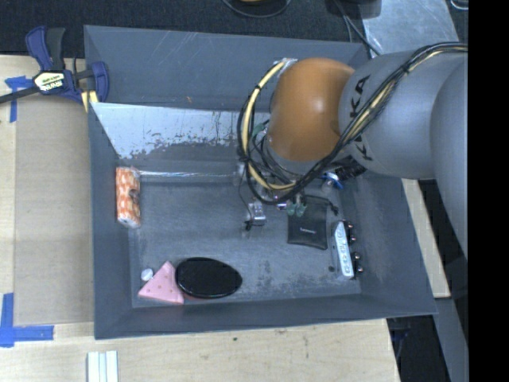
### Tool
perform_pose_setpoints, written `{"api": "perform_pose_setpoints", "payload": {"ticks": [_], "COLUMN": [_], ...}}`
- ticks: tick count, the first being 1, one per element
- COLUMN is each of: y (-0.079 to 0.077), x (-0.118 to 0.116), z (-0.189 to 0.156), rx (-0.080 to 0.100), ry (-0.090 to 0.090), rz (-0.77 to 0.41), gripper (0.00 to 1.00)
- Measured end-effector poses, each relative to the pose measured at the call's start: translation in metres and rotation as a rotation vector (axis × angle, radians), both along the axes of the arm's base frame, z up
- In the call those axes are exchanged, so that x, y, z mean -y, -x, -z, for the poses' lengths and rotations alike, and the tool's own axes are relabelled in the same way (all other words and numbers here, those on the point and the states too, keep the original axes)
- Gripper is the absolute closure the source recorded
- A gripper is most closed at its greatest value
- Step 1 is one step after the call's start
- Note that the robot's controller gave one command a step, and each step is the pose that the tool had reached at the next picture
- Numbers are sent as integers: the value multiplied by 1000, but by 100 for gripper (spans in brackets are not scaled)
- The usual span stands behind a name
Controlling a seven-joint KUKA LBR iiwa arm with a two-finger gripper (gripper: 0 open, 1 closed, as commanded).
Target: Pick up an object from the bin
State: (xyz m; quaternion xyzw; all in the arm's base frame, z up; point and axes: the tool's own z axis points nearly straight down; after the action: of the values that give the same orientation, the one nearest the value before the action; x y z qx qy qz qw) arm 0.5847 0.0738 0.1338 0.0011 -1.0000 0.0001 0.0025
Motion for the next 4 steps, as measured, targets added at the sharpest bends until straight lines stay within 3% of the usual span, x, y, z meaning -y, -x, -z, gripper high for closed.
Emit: {"api": "perform_pose_setpoints", "payload": {"ticks": [1, 2, 3, 4], "y": [-2, -27, -26, -18], "x": [0, 81, 72, 127], "z": [-5, -22, -47, -21], "rx": [8, 5, 12, 8], "ry": [-1, 0, -1, 1], "rz": [2, 10, 71, 63], "gripper": [0, 0, 0, 0]}}
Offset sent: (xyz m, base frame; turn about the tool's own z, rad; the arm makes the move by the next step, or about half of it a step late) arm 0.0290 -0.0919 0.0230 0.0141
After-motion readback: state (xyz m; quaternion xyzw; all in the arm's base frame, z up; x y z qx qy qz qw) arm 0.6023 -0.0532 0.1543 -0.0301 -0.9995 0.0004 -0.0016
